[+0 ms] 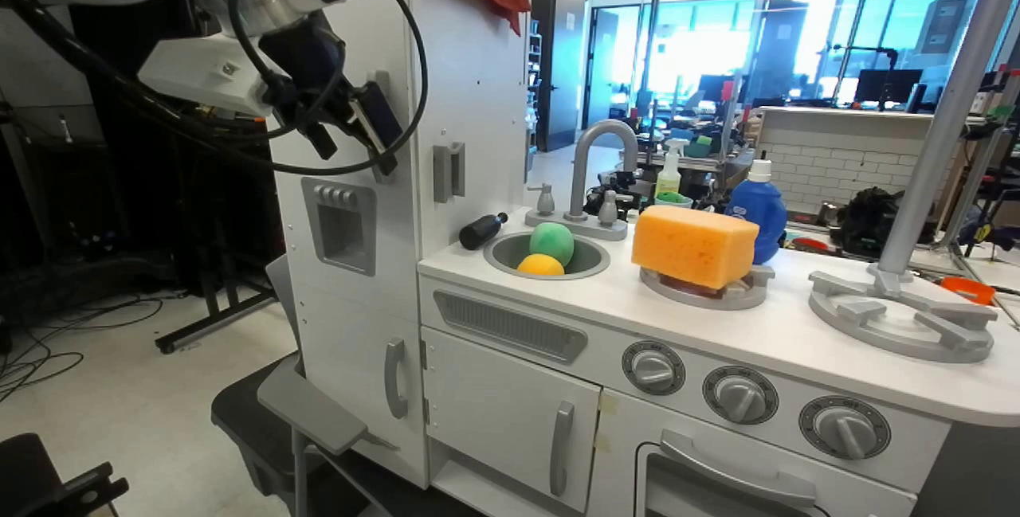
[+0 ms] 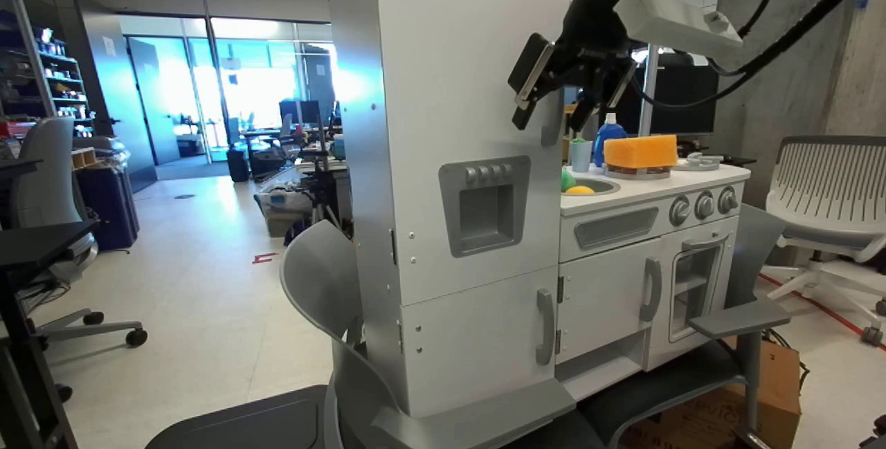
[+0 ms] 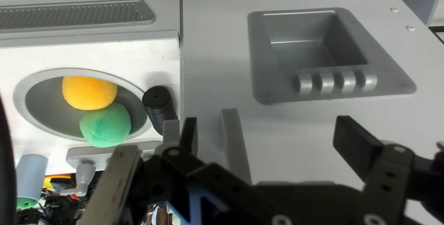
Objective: Open the door of the top cabinet then put the green plushie in the bottom compartment and the orange sponge in the top compartment of the open cabinet
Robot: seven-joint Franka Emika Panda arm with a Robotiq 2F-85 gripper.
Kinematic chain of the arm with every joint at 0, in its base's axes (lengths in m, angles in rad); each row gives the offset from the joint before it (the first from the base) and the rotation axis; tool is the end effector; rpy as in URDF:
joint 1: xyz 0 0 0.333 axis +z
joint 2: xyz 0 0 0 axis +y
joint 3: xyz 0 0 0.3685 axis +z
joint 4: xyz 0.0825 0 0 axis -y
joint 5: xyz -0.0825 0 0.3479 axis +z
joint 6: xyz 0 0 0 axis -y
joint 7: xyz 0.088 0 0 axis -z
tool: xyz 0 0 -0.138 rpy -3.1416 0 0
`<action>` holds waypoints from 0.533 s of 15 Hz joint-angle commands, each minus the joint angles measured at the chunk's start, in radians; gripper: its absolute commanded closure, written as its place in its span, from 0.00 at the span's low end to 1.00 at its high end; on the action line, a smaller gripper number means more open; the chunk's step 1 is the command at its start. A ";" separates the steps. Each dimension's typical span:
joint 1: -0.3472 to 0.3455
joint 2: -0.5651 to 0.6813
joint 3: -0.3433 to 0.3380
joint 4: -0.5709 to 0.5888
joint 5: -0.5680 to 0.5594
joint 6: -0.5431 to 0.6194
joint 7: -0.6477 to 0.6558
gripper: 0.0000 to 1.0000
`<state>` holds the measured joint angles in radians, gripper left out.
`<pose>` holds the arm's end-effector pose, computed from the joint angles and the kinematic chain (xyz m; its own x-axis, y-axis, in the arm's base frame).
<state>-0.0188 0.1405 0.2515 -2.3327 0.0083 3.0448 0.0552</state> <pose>0.5478 0.1255 0.3983 0.8337 0.1109 0.5410 0.1761 -0.9819 -0.0700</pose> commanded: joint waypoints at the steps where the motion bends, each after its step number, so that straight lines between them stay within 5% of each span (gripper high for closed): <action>1: -0.044 -0.009 0.046 -0.001 0.074 0.023 -0.080 0.26; 8: -0.079 -0.017 0.076 -0.011 0.133 0.041 -0.141 0.80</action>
<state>-0.0710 0.1370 0.2980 -2.3314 0.0956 3.0521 -0.0396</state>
